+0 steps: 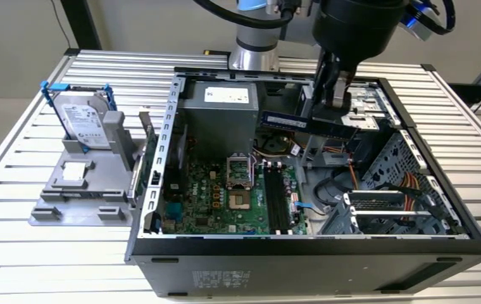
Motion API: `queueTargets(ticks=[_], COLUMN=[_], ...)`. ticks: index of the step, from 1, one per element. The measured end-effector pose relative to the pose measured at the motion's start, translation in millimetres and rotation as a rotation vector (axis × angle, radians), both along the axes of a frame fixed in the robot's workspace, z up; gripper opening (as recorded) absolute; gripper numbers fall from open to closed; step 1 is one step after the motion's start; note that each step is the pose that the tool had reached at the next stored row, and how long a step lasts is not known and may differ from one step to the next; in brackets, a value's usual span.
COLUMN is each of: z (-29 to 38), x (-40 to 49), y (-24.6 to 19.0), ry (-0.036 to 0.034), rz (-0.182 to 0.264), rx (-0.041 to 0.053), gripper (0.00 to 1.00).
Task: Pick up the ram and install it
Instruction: 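Insert the ram into the slot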
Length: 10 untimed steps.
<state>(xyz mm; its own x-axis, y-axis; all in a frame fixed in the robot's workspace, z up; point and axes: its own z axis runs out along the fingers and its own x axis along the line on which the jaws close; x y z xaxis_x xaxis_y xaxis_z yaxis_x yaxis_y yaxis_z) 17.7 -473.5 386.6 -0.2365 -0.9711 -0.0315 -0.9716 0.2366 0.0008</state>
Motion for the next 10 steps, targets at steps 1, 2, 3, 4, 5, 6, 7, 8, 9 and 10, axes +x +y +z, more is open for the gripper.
queueTargets(ticks=[1,2,3,4,5,6,7,8,9,10], z=[0.0,0.0,0.0,0.0,0.0,0.0,0.0,0.0,0.0,0.0], x=[0.0,0.0,0.0,0.0,0.0,0.0,0.0,0.0,0.0,0.0], y=[0.0,0.0,0.0,0.0,0.0,0.0,0.0,0.0,0.0,0.0], ry=[0.0000,0.0000,0.0000,0.0000,0.0000,0.0000,0.0000,0.0000,0.0000,0.0000], rz=[-0.004,-0.008,-0.013,-0.018,-0.022,-0.027,-0.031,-0.036,-0.040,-0.044], rx=[0.0000,0.0001,0.0000,0.0001,0.0000,0.0000,0.0001,0.0000,0.0000,0.0000], gripper=[0.00,0.00,0.00,0.00,0.00,0.00,0.00,0.00,0.00,0.00])
